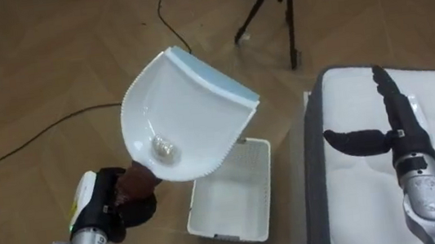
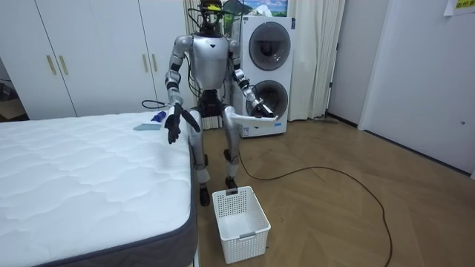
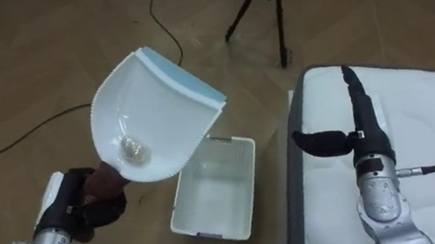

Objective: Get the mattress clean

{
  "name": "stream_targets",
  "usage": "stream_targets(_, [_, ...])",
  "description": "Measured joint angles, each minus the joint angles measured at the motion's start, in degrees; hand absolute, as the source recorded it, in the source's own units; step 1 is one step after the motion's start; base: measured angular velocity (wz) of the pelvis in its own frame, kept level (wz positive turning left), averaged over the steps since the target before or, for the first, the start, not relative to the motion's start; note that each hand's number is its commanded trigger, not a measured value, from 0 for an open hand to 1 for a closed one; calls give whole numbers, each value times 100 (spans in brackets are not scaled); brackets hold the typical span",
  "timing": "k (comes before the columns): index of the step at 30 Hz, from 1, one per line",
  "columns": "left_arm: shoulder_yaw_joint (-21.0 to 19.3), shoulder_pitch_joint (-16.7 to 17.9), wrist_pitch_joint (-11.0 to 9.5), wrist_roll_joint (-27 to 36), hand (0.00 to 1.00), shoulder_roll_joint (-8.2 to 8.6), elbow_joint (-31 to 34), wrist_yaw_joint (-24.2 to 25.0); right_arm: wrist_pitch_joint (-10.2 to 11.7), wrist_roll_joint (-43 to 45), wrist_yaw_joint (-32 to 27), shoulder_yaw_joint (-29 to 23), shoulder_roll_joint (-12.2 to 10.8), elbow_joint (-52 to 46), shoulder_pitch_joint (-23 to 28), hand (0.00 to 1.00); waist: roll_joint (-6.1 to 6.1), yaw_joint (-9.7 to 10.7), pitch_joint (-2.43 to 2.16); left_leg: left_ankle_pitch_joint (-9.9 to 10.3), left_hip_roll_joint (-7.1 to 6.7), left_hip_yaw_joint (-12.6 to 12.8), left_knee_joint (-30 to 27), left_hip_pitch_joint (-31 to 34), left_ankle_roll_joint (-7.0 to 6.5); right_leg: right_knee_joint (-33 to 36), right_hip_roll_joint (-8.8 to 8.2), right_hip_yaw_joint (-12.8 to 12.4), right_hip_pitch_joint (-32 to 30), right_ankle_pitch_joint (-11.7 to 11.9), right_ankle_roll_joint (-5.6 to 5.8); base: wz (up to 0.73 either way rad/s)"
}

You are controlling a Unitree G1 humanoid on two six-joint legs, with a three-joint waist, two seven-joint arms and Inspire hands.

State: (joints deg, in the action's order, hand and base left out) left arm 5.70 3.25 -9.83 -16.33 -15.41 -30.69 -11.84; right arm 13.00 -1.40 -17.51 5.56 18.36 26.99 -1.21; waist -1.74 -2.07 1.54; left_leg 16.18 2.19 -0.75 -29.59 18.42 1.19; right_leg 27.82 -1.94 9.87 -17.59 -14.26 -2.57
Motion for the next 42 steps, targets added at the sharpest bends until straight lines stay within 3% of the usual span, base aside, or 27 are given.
stream_targets(3, [-4,-82,-2,-74,100,-200,-178,0,70,156,20,9,0,259,0,0,8,19,2,-11,4,22,5,124,-1,8,-6,-9,-146,20,-9,-3])
stream_targets(6, [28,-409,-2,-74,100,-401,-652,8,74,178,22,109,0,508,4,0,95,92,7,-20,-3,63,-45,287,-17,62,-23,-18,-321,47,-6,-5])
stream_targets(8, [152,-724,16,-73,100,-675,-948,18,74,224,20,218,1,533,-7,0,204,208,33,-28,-40,57,-123,507,-31,205,-70,-9,-569,50,-5,0])
stream_targets(9, [190,-812,22,-75,100,-731,-999,22,75,229,19,224,1,541,-15,0,226,235,42,-37,-58,61,-118,552,-46,237,-95,-6,-635,49,-5,0])
stream_targets(11, [328,-1146,38,-70,100,-853,-1194,44,74,363,11,227,17,689,-113,0,385,352,71,-72,-102,85,-114,703,-90,313,-178,4,-813,47,2,2])
stream_targets(17, [487,-1606,68,-20,100,-1275,-1580,303,67,415,11,468,32,814,-166,0,511,540,78,-164,-192,306,73,726,-162,386,-320,-46,-1010,51,39,-9])
stream_targets(24, [930,-1964,131,-72,100,-1485,-2009,800,66,628,17,692,155,828,-200,0,799,712,84,-215,-205,541,31,993,-246,520,-408,-178,-1371,75,112,-4])
stream_targets(27, [1034,-2161,245,-289,100,-1563,-2301,879,62,653,111,703,156,824,-196,0,893,782,97,-219,-198,618,-9,1108,-253,614,-433,-181,-1513,74,111,0])
stream_targets(30, [1287,-2205,378,-449,100,-1757,-2526,987,65,684,124,723,246,792,-175,0,1073,936,97,-234,-196,709,2,1166,-279,621,-453,-190,-1583,72,115,0])
stream_targets(32, [1522,-2251,464,-457,100,-1980,-2680,1062,73,723,122,740,285,710,-163,0,1153,1019,97,-264,-224,884,73,1148,-321,710,-511,-292,-1680,43,150,-7])
stream_targets(36, [1713,-2367,637,-462,100,-2141,-2787,1160,69,923,114,858,413,638,-161,0,1214,1137,106,-302,-321,1087,135,1070,-360,890,-593,-473,-1756,-50,222,-3])
stream_targets(40, [1879,-2414,753,-724,100,-2258,-2784,1419,101,1096,93,835,461,629,-232,0,1478,1410,160,-345,-353,1350,261,1018,-444,945,-668,-546,-1786,-103,284,7])
stream_targets(42, [2163,-2444,806,-951,100,-2358,-2780,1532,133,1094,86,849,533,539,-237,0,1557,1452,152,-343,-405,1546,320,965,-477,1110,-733,-683,-1897,-165,318,-14])
